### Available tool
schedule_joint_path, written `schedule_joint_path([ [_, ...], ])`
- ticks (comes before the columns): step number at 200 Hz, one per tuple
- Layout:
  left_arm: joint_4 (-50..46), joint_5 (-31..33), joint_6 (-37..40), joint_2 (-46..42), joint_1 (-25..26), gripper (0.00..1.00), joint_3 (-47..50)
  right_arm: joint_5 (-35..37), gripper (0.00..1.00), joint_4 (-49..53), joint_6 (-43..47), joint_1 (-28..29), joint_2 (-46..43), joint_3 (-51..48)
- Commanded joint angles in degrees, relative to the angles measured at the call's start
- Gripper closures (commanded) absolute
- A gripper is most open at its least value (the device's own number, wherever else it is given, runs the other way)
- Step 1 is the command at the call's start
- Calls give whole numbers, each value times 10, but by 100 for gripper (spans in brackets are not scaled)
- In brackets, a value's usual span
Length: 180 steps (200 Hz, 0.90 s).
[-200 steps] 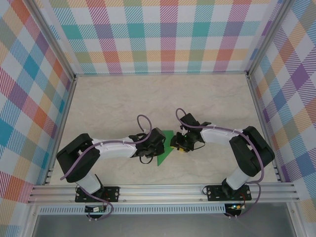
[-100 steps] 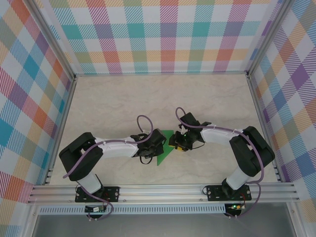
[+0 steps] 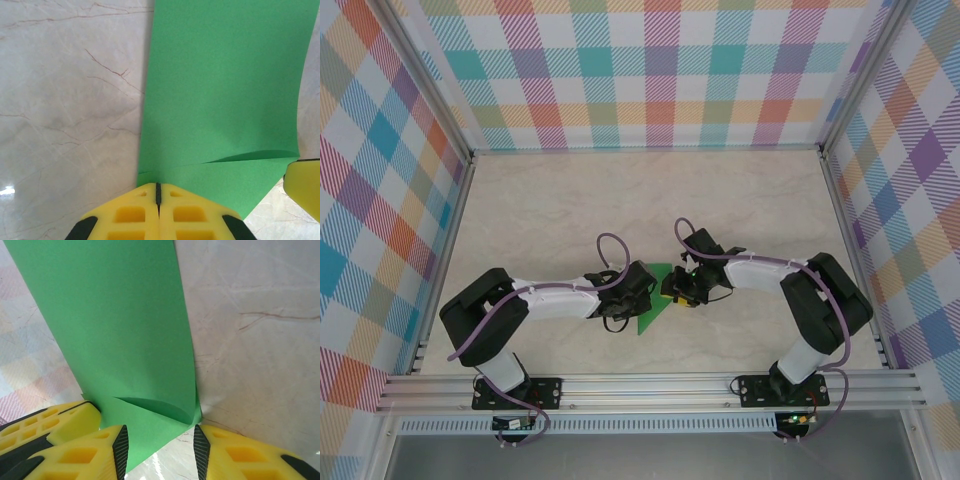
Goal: Fold a paper plane with a square sheet of paper (pick it up from the middle)
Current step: Fourth fold the wing at the center of the table.
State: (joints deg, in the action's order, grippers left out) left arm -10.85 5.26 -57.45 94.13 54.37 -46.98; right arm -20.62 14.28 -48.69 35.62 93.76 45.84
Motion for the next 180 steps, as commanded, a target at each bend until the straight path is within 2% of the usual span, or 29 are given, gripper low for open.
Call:
schedule_joint_path([
  [1, -35, 20, -4, 5, 5, 95, -1, -11, 60, -6, -2, -3, 11, -1],
  [140, -46, 35, -4, -6, 6, 95, -5, -104, 72, -107, -27, -3, 17, -29],
  [165, -79, 44, 3, -11, 6, 94, -13, -111, 81, -115, -30, -3, 23, -30],
  [180, -97, 57, 8, -19, 6, 91, -23, -111, 91, -114, -30, -3, 24, -30],
])
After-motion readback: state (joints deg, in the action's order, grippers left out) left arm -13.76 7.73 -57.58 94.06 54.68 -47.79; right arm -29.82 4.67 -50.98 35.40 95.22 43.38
